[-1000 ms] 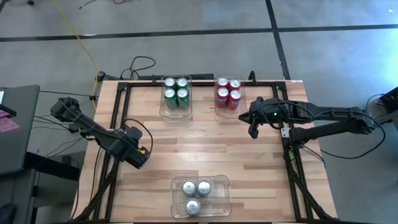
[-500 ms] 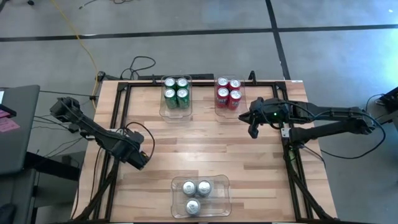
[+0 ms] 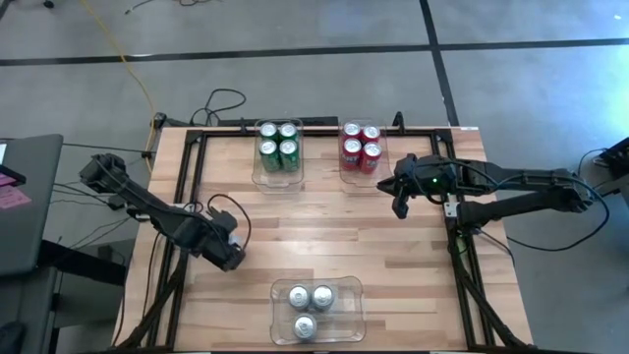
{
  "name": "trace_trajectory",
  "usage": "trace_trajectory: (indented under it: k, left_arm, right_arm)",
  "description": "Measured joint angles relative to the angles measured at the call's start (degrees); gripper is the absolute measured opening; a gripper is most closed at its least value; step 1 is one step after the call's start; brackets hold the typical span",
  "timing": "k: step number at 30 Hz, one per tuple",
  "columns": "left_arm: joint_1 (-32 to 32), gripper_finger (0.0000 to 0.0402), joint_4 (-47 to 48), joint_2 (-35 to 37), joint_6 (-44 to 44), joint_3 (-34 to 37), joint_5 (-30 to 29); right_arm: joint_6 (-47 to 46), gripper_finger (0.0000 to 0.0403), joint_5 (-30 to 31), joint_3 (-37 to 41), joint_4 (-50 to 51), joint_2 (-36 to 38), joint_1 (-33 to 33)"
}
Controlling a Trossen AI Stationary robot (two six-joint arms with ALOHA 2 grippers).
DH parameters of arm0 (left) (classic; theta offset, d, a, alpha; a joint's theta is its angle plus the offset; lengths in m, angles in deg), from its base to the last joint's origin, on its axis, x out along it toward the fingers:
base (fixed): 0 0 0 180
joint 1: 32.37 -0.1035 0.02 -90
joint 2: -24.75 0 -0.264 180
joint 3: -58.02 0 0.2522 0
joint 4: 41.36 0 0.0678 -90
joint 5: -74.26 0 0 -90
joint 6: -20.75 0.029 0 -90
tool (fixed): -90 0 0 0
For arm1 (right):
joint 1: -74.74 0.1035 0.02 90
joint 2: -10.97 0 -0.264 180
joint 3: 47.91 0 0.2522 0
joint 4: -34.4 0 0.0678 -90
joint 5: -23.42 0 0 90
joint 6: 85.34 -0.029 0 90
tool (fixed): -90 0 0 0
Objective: Sort soda cans
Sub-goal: Put the orange soda can into the bottom transparent bin
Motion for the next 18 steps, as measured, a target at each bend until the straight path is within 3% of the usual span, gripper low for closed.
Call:
trace_trajectory:
  k: [12,18]
  left_arm:
    - [-0.5,0.0299,-7.7,-0.1,18.4,-12.4,-9.4]
    - [-1.3,0.0299,-9.9,-3.5,31.7,-18.9,-9.9]
  right_arm:
    - [1.0,0.0066,-0.2,0.0,-0.2,0.0,0.0]
    - [1.0,0.0066,-0.2,0.4,-0.9,0.0,0.0]
